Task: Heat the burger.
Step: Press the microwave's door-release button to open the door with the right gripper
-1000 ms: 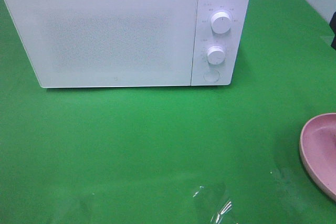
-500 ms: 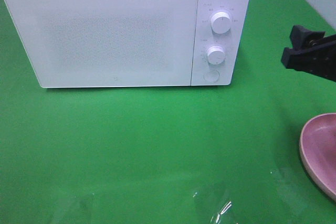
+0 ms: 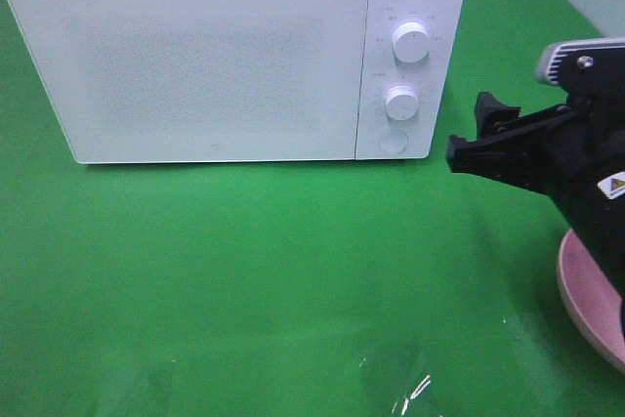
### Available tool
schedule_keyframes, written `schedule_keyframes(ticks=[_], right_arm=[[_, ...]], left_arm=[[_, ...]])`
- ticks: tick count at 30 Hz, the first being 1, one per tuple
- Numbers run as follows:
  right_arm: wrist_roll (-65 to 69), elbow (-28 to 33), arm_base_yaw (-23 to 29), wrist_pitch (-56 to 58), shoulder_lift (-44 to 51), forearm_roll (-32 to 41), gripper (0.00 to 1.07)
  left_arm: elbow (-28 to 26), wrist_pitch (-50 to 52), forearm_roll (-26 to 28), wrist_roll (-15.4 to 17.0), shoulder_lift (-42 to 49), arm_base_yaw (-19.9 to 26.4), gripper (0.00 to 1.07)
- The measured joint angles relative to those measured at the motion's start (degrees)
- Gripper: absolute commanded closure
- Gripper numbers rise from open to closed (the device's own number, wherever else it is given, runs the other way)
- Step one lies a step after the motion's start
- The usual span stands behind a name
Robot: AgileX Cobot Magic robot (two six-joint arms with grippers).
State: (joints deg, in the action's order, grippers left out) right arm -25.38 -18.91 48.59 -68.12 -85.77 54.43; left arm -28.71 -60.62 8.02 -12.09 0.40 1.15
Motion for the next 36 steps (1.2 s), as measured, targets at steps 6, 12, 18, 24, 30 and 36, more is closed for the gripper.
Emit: schedule_keyframes(ticks=[6,12,18,24,30,36], right_arm=[[0.0,-5.2,4.9,-0.8,-6.4,4.1,0.34],[0.0,-8.7,7.6,-0.8,-9.9,6.4,0.34],[0.0,-10.9,8.9,-0.9,-12.1,7.8,0.34],[0.0,-12.0,9.0,-0.8,-12.8,8.2,0.34],[0.0,-12.0,9.0,-0.7,-12.8,8.7,0.34],[6.5,-12.0,9.0,0.4,-12.8,8.8,0.44]], left_arm=[[0.0,0.0,0.0,0.0,0.0,0.0,0.09],[0.0,0.0,0.0,0.0,0.0,0.0,0.09],[0.0,0.0,0.0,0.0,0.0,0.0,0.09],[0.0,0.0,0.0,0.0,0.0,0.0,0.09],[0.0,0.0,0.0,0.0,0.0,0.0,0.09],[0.0,0.0,0.0,0.0,0.0,0.0,0.09]])
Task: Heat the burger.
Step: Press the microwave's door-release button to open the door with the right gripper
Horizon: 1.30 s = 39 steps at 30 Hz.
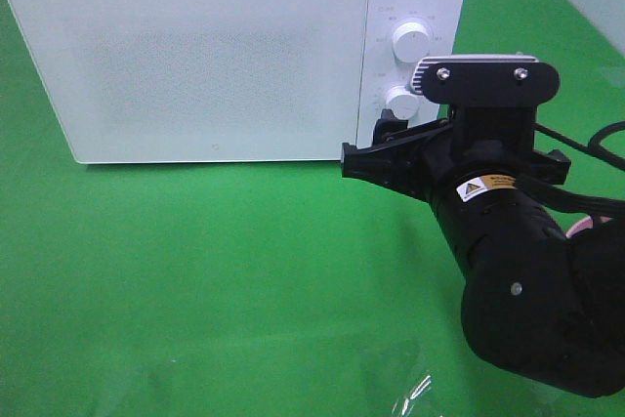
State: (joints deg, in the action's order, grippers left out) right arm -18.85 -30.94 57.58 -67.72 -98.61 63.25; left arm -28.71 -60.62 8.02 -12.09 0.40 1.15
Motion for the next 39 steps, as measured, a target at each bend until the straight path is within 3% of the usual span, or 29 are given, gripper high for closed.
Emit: schedule_keyframes(ticks=[4,5,6,7,8,9,10,11,15,21,27,39], right_arm=[[10.1,0.0,0.0,1.7,0.0,0.0,0.54],[18.4,0.0,0.0,2.9,0.0,0.0,0.63],[18.4,0.0,0.0,2.9,0.0,0.0,0.63],[28.6,0.0,0.0,4.3,0.0,0.1,0.67],[33.7,0.0,0.0,4.9,0.0,0.1,0.77],[33.7,0.0,0.0,4.9,0.0,0.1,0.77],[42.7,0.0,0.0,5.6,0.0,0.1,0.87],[42.7,0.0,0.0,5.6,0.0,0.1,0.87],[62.2,0.0,0.0,7.4,0.0,0.1,1.07],[76.2,0.0,0.0,11.7,0.0,0.1,1.07],[79.4,0.0,-0.7,14.1,0.0,-0.2,1.07],[84.3,-1.1,-10.0,17.9,-1.8,-10.1,1.07]], left_arm=[[0.0,0.0,0.0,0.0,0.0,0.0,0.09],[0.0,0.0,0.0,0.0,0.0,0.0,0.09],[0.0,0.0,0.0,0.0,0.0,0.0,0.09],[0.0,0.0,0.0,0.0,0.0,0.0,0.09],[0.0,0.0,0.0,0.0,0.0,0.0,0.09],[0.0,0.0,0.0,0.0,0.0,0.0,0.09],[0.0,0.0,0.0,0.0,0.0,0.0,0.09],[0.0,0.0,0.0,0.0,0.0,0.0,0.09],[0.0,0.0,0.0,0.0,0.0,0.0,0.09],[0.0,0.0,0.0,0.0,0.0,0.0,0.09],[0.0,0.0,0.0,0.0,0.0,0.0,0.09],[0.0,0.0,0.0,0.0,0.0,0.0,0.09]])
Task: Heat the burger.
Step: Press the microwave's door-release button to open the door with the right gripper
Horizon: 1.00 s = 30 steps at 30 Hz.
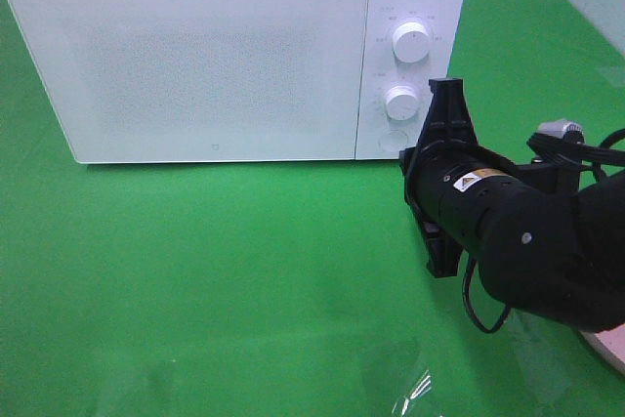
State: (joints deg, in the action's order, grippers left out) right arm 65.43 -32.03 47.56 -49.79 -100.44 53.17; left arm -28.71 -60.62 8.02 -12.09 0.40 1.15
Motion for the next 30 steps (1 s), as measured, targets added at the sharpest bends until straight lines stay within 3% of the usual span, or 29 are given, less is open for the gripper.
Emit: schedule_keyframes(ticks=[13,30], right_arm=[[8.7,-6.7,-7.2,1.1,-10.0,-11.5,1.07],[9.8,-14.0,-12.8,2.9,-17.0,-16.1,1.07]], left_arm=[[0.0,0.0,0.0,-0.1,0.0,0.0,0.09],[0.0,0.0,0.0,-0.1,0.0,0.0,0.09]])
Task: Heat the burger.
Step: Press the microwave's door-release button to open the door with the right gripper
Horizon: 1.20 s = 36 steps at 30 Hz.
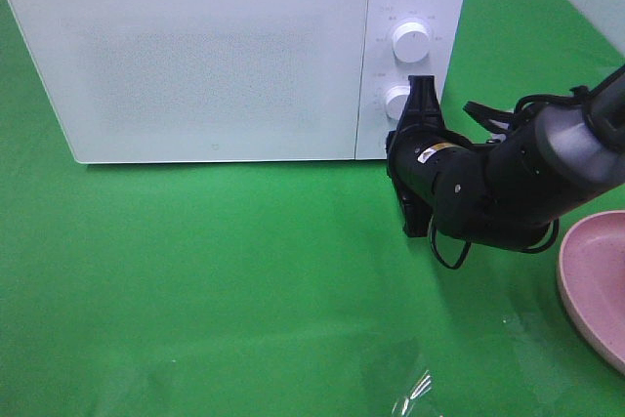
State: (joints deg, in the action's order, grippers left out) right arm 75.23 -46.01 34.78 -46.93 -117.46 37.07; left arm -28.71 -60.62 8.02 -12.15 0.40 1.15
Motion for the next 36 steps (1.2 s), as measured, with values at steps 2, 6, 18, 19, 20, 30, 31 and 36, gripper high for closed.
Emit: schedule_keyframes(ticks=[2,6,18,19,20,30,31,36], right_arm=[[0.0,-0.6,-0.2,0.1,-0.7,-0.1,1.07],[0.0,-1.7,-1.3,0.4,-2.0,-0.9,1.07],[0.1,-4.0,-2.6,0.3,-3.7,-1.4,1.07],[0.2,-4.3,-2.6,0.4,-4.0,-1.4,1.07],[0.3,-4.7,-2.6,0.4,-4.5,-1.3,1.07],[0.3,-5.0,-2.5,-1.8,-5.2,0.0,1.07],[0.3,-4.9,-2.3,-2.3,-5.3,0.3,1.07],[0.3,-5.1,-1.9,-4.6,-6.5,0.7,1.07]], left_arm=[[0.0,0.0,0.0,0.0,0.0,0.0,0.09],[0.0,0.0,0.0,0.0,0.0,0.0,0.09],[0.0,0.0,0.0,0.0,0.0,0.0,0.09],[0.0,0.0,0.0,0.0,0.0,0.0,0.09],[0.0,0.0,0.0,0.0,0.0,0.0,0.09],[0.0,0.0,0.0,0.0,0.0,0.0,0.09],[0.0,0.0,0.0,0.0,0.0,0.0,0.09],[0.0,0.0,0.0,0.0,0.0,0.0,0.09]])
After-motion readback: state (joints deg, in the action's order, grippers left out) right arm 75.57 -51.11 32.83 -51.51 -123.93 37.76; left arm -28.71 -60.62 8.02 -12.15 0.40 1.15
